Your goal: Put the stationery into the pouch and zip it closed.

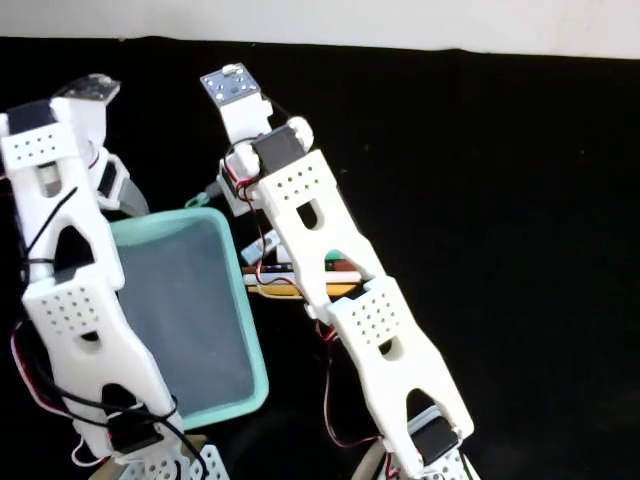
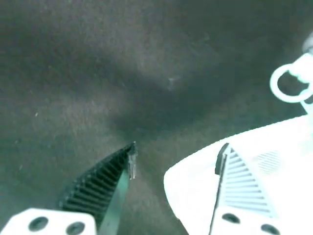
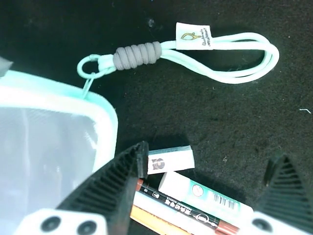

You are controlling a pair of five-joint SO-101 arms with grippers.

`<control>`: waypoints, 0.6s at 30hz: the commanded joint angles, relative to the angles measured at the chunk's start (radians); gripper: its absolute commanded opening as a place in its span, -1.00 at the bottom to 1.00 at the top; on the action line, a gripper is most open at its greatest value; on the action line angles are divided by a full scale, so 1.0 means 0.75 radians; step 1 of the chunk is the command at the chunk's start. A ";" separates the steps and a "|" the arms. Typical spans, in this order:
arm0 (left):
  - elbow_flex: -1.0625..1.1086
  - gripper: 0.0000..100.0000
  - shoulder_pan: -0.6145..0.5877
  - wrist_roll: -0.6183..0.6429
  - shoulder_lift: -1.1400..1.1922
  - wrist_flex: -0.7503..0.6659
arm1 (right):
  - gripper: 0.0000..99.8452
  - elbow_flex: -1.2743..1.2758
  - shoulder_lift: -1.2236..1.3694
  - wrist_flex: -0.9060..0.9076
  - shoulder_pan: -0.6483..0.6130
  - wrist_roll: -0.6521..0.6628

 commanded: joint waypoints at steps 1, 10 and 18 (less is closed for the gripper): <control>0.175 -0.43 0.026 -0.051 -0.212 0.029 | -0.25 -0.003 -0.019 0.013 -0.007 -0.004; 0.740 -0.44 0.017 -0.186 -0.774 0.029 | -0.25 -0.003 -0.019 0.013 -0.007 -0.006; 1.087 -0.43 0.024 -0.209 -1.319 0.031 | -0.25 -0.005 -0.019 0.013 -0.007 -0.006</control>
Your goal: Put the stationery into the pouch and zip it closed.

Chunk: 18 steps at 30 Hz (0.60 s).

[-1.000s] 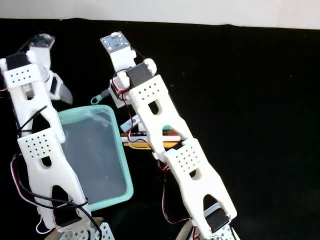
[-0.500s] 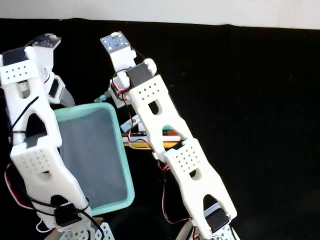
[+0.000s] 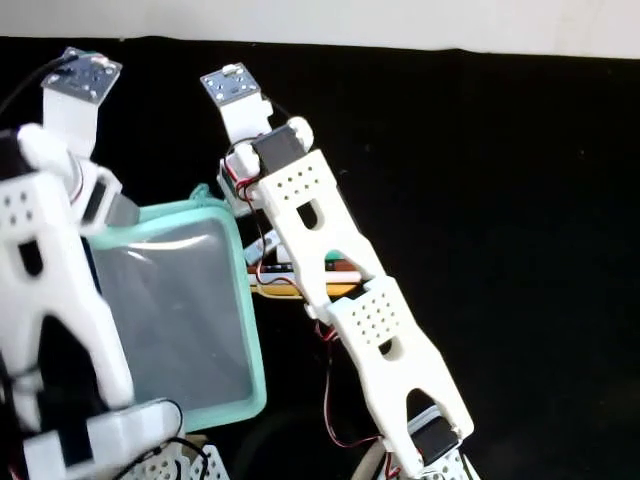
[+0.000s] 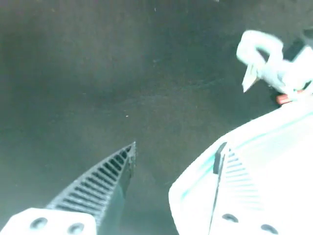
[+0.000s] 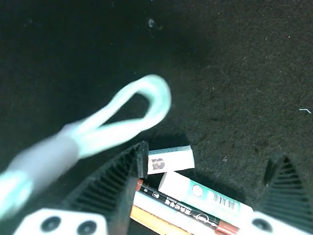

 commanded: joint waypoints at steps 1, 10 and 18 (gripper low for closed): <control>0.247 -0.43 0.013 -0.053 -0.193 0.039 | -0.25 -0.005 -0.019 0.013 -0.007 -0.006; 0.410 -0.43 -0.001 -0.051 -0.490 0.039 | -0.25 -0.005 -0.019 0.013 -0.007 -0.006; 0.449 -0.43 -0.181 -0.205 -0.733 0.039 | -0.25 -0.007 -0.019 0.013 -0.007 -0.006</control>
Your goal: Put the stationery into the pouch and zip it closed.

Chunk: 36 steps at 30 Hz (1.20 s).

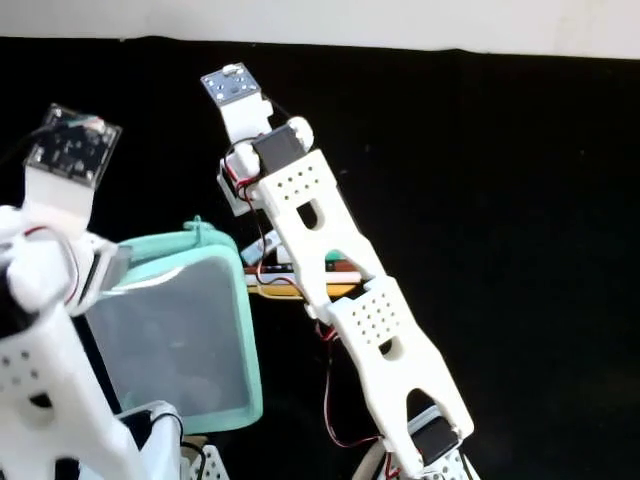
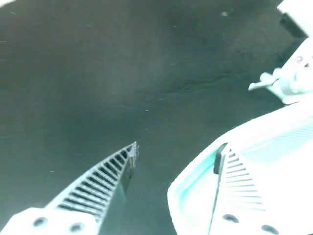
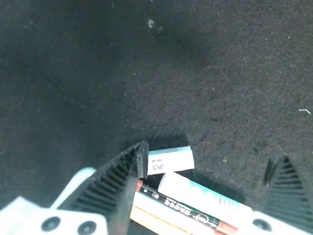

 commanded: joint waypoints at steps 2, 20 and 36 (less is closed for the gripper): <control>0.103 -0.43 -0.193 -0.174 -0.132 0.039 | -0.25 -0.007 -0.019 0.013 -0.007 -0.006; 0.510 -0.44 -0.232 -0.297 -0.304 0.041 | -0.25 -0.003 -0.017 0.013 -0.081 -0.006; 0.645 -0.98 0.179 -0.299 -0.294 0.041 | -0.25 -0.003 -0.017 0.013 -0.073 -0.006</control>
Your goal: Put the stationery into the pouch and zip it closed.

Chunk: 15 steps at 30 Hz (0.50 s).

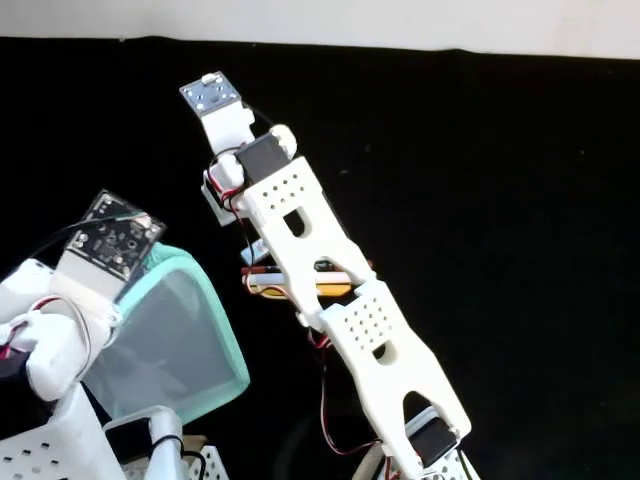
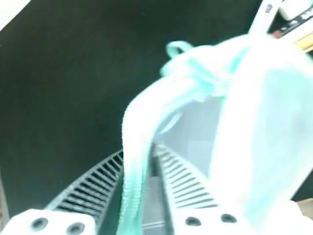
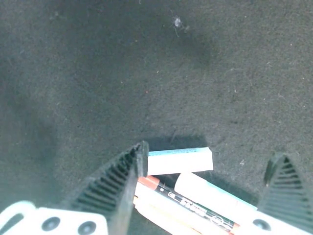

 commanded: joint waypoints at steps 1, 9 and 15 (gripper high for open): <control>0.191 -0.99 0.060 -0.031 0.026 0.053 | -0.25 -0.003 -0.017 0.013 -0.001 -0.006; -0.118 -0.99 0.060 -0.025 0.028 0.053 | -0.25 -0.003 -0.017 0.013 -0.001 -0.006; -0.187 -0.93 -0.007 -0.023 0.017 0.053 | -0.25 -0.003 -0.017 0.013 -0.001 -0.006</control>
